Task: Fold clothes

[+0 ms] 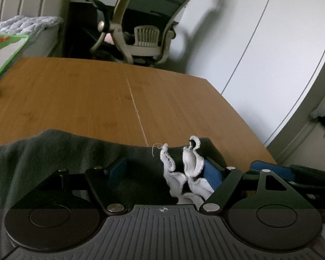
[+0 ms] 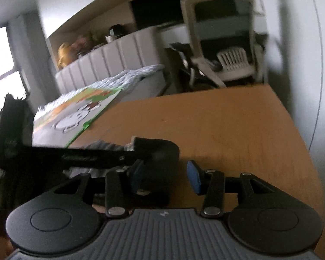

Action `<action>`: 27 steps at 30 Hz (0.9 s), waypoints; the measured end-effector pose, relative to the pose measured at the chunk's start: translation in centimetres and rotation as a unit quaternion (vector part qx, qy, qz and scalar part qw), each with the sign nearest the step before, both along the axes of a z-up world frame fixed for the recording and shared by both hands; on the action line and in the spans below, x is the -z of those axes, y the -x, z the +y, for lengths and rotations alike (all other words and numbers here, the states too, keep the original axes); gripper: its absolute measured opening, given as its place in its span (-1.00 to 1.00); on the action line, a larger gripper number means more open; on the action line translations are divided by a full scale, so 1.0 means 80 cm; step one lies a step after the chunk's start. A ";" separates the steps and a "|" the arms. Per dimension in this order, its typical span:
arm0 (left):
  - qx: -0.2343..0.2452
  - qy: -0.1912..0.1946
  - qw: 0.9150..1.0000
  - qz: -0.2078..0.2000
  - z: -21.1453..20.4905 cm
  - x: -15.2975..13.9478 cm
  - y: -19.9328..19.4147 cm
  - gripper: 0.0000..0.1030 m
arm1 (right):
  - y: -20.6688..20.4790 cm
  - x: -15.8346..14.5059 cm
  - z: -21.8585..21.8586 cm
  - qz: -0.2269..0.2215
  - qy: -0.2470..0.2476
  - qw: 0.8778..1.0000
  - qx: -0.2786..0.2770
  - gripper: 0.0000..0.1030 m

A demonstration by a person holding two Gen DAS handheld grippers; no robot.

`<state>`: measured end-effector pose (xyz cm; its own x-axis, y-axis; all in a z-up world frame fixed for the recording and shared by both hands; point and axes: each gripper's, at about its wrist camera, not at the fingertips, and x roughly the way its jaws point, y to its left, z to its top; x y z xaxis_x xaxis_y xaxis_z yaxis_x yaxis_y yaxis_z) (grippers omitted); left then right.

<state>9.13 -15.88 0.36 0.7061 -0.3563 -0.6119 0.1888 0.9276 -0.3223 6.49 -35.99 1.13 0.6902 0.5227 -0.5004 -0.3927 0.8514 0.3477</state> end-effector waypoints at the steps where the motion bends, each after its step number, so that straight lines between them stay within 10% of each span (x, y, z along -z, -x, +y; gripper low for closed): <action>1: 0.000 0.003 1.000 0.000 0.001 0.000 0.001 0.58 | -0.007 0.005 0.000 0.014 -0.012 1.000 0.001 -0.12; 13: -0.006 0.035 0.999 -0.001 0.021 0.003 0.006 0.49 | -0.029 0.035 0.026 0.083 -0.063 0.995 -0.004 0.01; 17: -0.005 0.032 0.999 -0.001 0.013 0.001 0.007 0.67 | -0.020 0.028 0.032 0.057 -0.028 0.998 -0.008 -0.33; 27: 0.002 0.046 0.999 -0.008 -0.009 -0.021 0.001 0.68 | -0.012 -0.006 0.014 -0.043 0.116 0.992 0.005 -0.36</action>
<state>9.08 -16.58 2.08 0.7145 -0.4133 -0.5646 0.1981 0.8933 -0.4034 7.43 -34.90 1.62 0.7407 0.3923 -0.5454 -0.4030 0.9090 0.1065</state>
